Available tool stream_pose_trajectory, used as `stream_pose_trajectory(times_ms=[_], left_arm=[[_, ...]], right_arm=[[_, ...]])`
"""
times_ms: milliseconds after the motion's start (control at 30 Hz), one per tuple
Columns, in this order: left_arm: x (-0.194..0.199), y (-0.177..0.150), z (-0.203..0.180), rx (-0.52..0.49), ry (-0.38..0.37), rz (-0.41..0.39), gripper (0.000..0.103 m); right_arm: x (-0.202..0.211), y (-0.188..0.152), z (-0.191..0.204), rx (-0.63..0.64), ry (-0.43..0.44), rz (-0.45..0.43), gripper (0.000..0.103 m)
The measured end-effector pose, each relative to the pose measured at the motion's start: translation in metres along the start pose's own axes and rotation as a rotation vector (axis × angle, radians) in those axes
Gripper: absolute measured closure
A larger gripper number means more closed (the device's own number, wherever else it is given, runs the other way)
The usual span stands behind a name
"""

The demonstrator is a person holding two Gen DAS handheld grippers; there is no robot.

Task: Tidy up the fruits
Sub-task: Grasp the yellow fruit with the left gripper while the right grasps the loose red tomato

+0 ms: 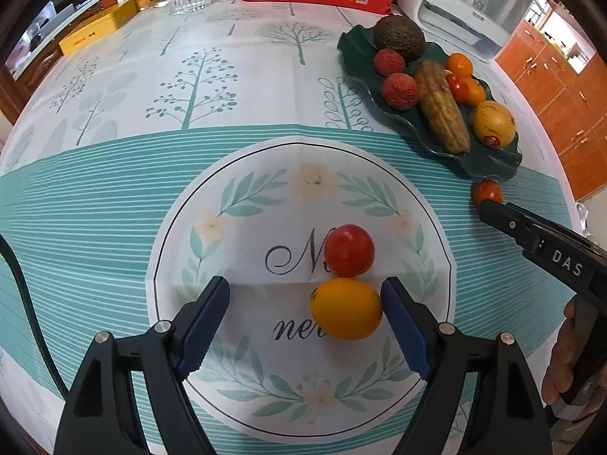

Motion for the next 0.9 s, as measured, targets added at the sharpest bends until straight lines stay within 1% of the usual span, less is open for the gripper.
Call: stream_pose_trajectory(times_ms=[167, 233, 367, 400, 433, 533, 600, 667, 700, 900], left_arm=[[-0.001, -0.002, 0.000, 0.016, 0.008, -0.015, 0.022], [-0.001, -0.003, -0.002, 0.020, 0.008, -0.018, 0.025], [0.002, -0.007, -0.006, 0.012, 0.012, -0.031, 0.036], [0.003, -0.008, -0.006, 0.007, 0.015, -0.034, 0.041], [0.004, -0.009, -0.007, 0.005, 0.018, -0.036, 0.042], [0.004, -0.010, -0.011, 0.001, 0.023, -0.044, 0.051], [0.005, -0.009, -0.012, 0.003, 0.022, -0.047, 0.061], [0.006, -0.009, -0.009, 0.005, 0.018, -0.048, 0.067], [0.005, -0.009, -0.009, 0.009, 0.013, -0.047, 0.067], [0.007, -0.010, -0.001, 0.023, 0.001, -0.036, 0.067]], right_arm=[[-0.007, 0.004, 0.001, 0.024, -0.016, -0.007, 0.058], [-0.008, 0.004, 0.003, 0.040, -0.026, -0.012, 0.058], [-0.011, 0.004, 0.007, 0.072, -0.046, -0.021, 0.059], [-0.011, 0.003, 0.007, 0.079, -0.053, -0.023, 0.060], [-0.011, 0.003, 0.008, 0.087, -0.061, -0.025, 0.062], [-0.012, 0.002, 0.009, 0.105, -0.082, -0.033, 0.065], [-0.011, 0.001, 0.009, 0.113, -0.094, -0.039, 0.067], [-0.011, 0.000, 0.011, 0.127, -0.100, -0.043, 0.070], [-0.011, 0.000, 0.011, 0.131, -0.103, -0.043, 0.073], [-0.009, -0.001, 0.010, 0.131, -0.091, -0.045, 0.074]])
Point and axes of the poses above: each gripper's, at about its wrist camera, not at the fingertips, and x roughly against the way its jaws point, z to its left, y to its top, the point moved 1 cm from there along -x, roughly the way its jaws point, and after that the axes turned 14 degrees about y, right-handed, at the moved point
